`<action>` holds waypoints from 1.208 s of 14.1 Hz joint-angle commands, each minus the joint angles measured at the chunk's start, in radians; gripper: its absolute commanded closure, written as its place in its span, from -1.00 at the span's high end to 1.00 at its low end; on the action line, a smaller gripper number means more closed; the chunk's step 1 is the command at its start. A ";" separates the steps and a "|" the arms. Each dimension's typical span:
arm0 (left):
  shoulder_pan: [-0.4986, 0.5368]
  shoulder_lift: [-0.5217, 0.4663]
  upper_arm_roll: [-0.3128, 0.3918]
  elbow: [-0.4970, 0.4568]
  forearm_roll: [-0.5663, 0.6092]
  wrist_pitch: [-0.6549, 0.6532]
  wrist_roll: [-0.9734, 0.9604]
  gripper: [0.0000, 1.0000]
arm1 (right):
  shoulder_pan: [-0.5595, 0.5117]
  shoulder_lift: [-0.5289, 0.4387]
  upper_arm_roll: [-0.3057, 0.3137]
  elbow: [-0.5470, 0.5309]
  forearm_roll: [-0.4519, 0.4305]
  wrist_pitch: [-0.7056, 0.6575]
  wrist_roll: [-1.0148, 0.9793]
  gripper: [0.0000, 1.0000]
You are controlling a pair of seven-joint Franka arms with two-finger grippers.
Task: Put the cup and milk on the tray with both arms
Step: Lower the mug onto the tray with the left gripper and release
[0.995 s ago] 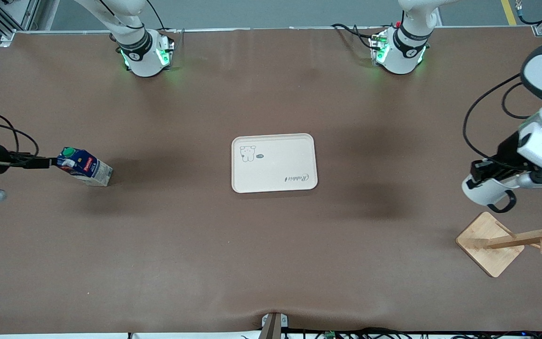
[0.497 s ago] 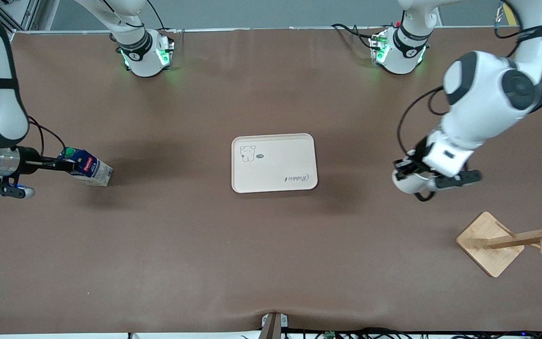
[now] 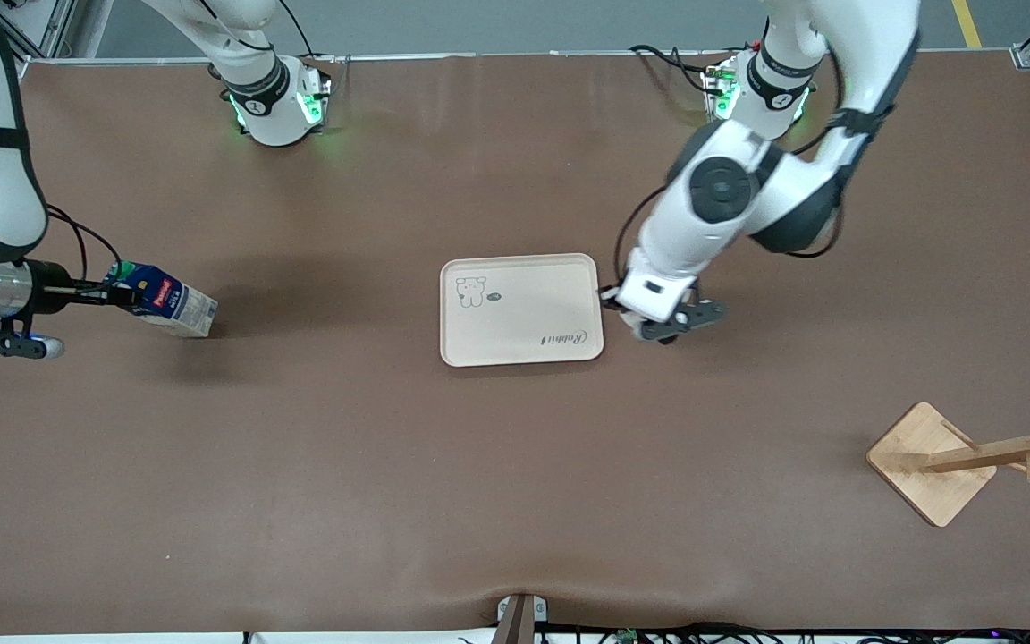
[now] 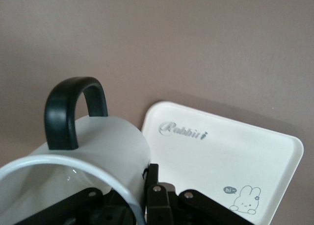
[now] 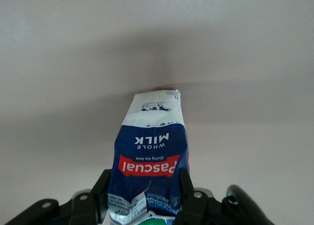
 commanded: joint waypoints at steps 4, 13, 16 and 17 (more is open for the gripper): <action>-0.183 0.262 0.011 0.198 0.078 -0.009 -0.169 -1.00 | 0.047 -0.007 0.009 0.224 0.007 -0.187 0.102 -1.00; -0.229 0.386 0.011 0.246 0.204 -0.003 -0.160 -1.00 | 0.187 -0.008 0.009 0.281 0.003 -0.321 0.191 -1.00; -0.229 0.406 0.011 0.246 0.232 0.034 -0.174 -1.00 | 0.265 -0.008 0.009 0.279 0.004 -0.345 0.336 -1.00; -0.229 0.408 0.011 0.246 0.233 0.043 -0.174 -1.00 | 0.293 -0.008 0.009 0.281 0.004 -0.350 0.376 -1.00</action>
